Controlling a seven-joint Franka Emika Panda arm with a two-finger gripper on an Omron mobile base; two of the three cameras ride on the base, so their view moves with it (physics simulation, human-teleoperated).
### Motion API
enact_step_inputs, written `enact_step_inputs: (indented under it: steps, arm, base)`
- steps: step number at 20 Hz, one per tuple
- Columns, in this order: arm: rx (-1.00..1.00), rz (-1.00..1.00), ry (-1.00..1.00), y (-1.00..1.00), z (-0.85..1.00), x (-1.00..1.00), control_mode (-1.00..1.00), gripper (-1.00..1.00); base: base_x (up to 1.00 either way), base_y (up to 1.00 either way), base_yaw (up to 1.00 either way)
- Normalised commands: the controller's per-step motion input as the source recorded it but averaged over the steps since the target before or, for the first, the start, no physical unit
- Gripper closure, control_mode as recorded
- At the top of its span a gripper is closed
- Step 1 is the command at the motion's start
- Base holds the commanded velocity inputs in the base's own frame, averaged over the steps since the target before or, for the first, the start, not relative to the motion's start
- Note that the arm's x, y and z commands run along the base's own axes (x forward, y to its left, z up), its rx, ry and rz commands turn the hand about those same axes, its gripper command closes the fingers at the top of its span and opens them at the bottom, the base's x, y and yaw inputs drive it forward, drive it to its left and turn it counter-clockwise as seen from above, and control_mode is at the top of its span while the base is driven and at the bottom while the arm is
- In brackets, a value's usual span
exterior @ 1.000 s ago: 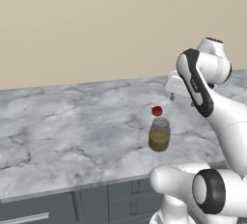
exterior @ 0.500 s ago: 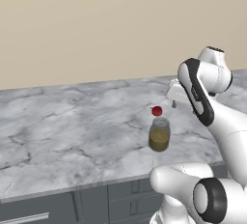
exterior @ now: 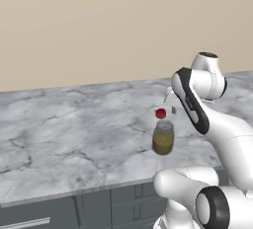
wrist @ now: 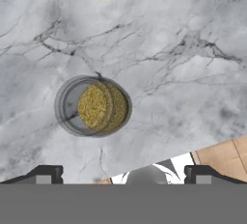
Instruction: Pick the jar and candle from the dining table and place them in the open cabinet. Close the cabinet after placing the objects.
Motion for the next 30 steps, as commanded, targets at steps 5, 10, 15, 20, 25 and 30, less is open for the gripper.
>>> enact_step_inputs:
  steps: [5, 10, 15, 20, 25, 30]
  arm:
    - [-0.05, 0.04, 0.0, 0.0, -0.24, 0.02, -1.0, -1.0]
    - [-0.02, 0.01, 0.01, 0.05, -0.2, 0.0, -1.0, -1.0]
    - [0.0, 0.0, 0.01, 0.06, -0.07, 0.0, -1.0, -1.0]
    - [0.0, 0.0, 0.01, 0.04, 0.0, 0.02, -1.0, -1.0]
    - [0.0, 0.0, 0.03, 0.2, 0.0, 0.07, -1.0, -1.0]
    - [0.0, 0.0, 0.05, 0.19, 0.0, 0.32, -1.0, -1.0]
  base:
    - [0.0, 0.0, 0.0]
    - [0.0, 0.0, 0.0]
    - [0.0, 0.0, 0.0]
    - [0.0, 0.0, 0.0]
    - [0.0, 0.0, 0.0]
    - [0.0, 0.0, 0.0]
